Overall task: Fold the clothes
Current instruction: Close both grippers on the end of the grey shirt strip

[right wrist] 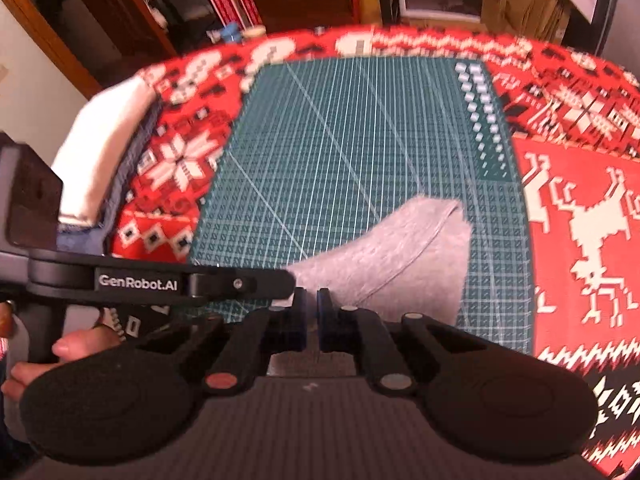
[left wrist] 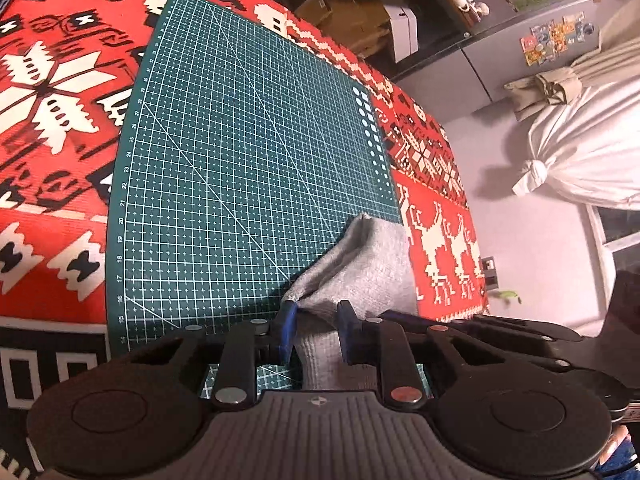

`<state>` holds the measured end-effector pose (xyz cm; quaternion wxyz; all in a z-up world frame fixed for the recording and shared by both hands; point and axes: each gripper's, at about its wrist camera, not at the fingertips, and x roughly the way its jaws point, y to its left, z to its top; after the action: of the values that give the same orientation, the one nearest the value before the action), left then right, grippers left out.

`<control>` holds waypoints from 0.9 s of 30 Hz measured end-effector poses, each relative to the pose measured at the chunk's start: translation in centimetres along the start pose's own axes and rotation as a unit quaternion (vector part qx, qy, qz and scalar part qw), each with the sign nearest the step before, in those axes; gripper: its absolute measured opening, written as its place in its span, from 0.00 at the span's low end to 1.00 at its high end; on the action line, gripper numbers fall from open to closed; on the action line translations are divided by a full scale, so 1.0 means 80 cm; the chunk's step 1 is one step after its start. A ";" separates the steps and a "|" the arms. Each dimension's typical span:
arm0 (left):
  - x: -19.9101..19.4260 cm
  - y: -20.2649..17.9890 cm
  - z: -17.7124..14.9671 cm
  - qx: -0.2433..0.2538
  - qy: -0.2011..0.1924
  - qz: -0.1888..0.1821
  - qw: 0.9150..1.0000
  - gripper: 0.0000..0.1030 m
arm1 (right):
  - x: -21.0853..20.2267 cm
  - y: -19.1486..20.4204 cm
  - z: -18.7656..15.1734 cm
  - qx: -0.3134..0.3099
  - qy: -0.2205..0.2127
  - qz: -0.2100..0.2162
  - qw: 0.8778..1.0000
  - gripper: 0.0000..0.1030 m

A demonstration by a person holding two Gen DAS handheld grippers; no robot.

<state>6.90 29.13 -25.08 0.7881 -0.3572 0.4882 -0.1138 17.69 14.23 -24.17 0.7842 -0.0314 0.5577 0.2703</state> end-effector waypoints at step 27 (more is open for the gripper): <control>-0.023 0.028 -0.037 -0.018 0.013 -0.043 0.999 0.15 | 0.013 0.012 -0.048 0.032 0.049 -0.021 0.998 0.06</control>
<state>3.13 30.38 -26.15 0.7700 -0.3900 0.4843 -0.1432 14.16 14.09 -26.28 0.7622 -0.0307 0.6028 0.2342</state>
